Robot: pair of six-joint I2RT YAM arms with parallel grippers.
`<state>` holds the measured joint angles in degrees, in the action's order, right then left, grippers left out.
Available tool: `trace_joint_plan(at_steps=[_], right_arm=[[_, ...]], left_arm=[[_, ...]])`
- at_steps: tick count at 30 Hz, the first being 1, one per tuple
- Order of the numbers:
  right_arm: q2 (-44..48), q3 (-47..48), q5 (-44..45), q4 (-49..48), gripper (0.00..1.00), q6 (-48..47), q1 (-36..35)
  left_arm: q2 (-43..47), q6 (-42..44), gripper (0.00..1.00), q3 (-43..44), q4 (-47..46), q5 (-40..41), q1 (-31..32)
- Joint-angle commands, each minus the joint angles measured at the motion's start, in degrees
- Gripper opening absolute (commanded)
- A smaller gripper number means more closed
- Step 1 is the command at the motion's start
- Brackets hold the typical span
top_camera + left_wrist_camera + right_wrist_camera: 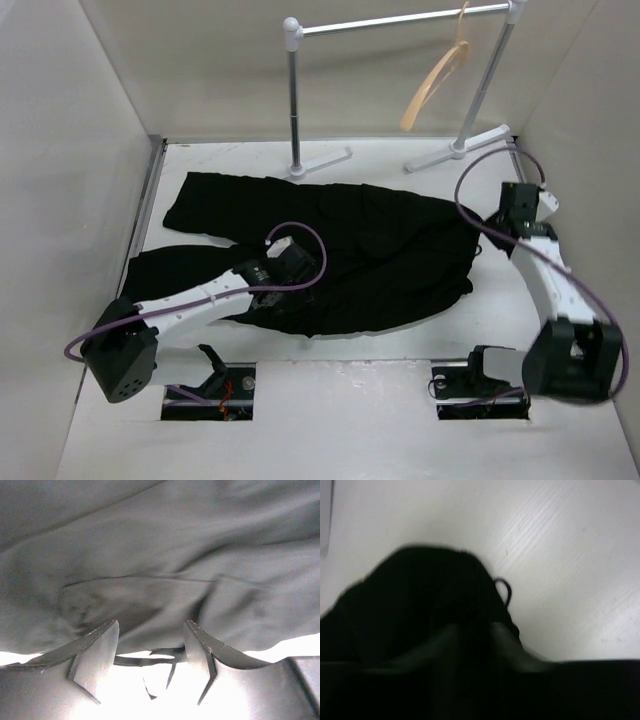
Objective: Place the trousers on the hanger
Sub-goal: Flatten out the trousers at the center of the board.
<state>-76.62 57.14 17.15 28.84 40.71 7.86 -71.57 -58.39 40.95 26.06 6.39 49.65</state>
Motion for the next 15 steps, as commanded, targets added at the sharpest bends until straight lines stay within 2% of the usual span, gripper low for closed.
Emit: trace_joint_plan(at_steps=[1, 2, 3, 5, 6, 8, 9, 12, 15], right_arm=[[12.16, -11.40, -0.89, 3.14, 0.23, 5.77, -4.02], [15.07, -14.75, -1.58, 5.07, 0.07, 7.61, -5.08], [16.84, -16.87, -2.29, 6.56, 0.03, 8.59, -5.44], [20.35, -21.26, -2.91, 9.21, 0.03, 10.96, -5.96], [21.67, -23.11, -3.00, 9.39, 0.11, 11.84, -6.23], [22.65, -25.32, -3.52, 8.96, 0.39, 12.73, -6.41], [22.57, -25.59, -3.61, 8.87, 0.46, 12.82, -6.23], [19.42, -24.89, -3.96, 7.20, 0.55, 12.73, -6.14], [14.59, -23.58, -4.05, 4.74, 0.57, 12.82, -6.14]], left_arm=[[1.17, -0.58, 0.52, 4.75, 0.39, 0.64, -0.38], [1.08, -0.41, 0.52, 5.19, -0.04, 0.81, -0.65], [1.08, -0.23, 0.51, 5.54, -0.74, 0.99, -1.26], [1.17, 0.03, 0.49, 5.55, -2.67, 0.99, -2.58], [1.26, 0.12, 0.49, 5.20, -3.73, 0.99, -3.37], [1.70, 0.12, 0.48, 4.49, -5.75, 0.82, -4.95], [1.96, 0.12, 0.48, 4.32, -6.28, 0.47, -5.74], [2.92, 0.38, 0.48, 3.70, -7.25, 0.20, -7.41], [3.98, 0.65, 0.47, 2.56, -7.87, -0.15, -8.99]])
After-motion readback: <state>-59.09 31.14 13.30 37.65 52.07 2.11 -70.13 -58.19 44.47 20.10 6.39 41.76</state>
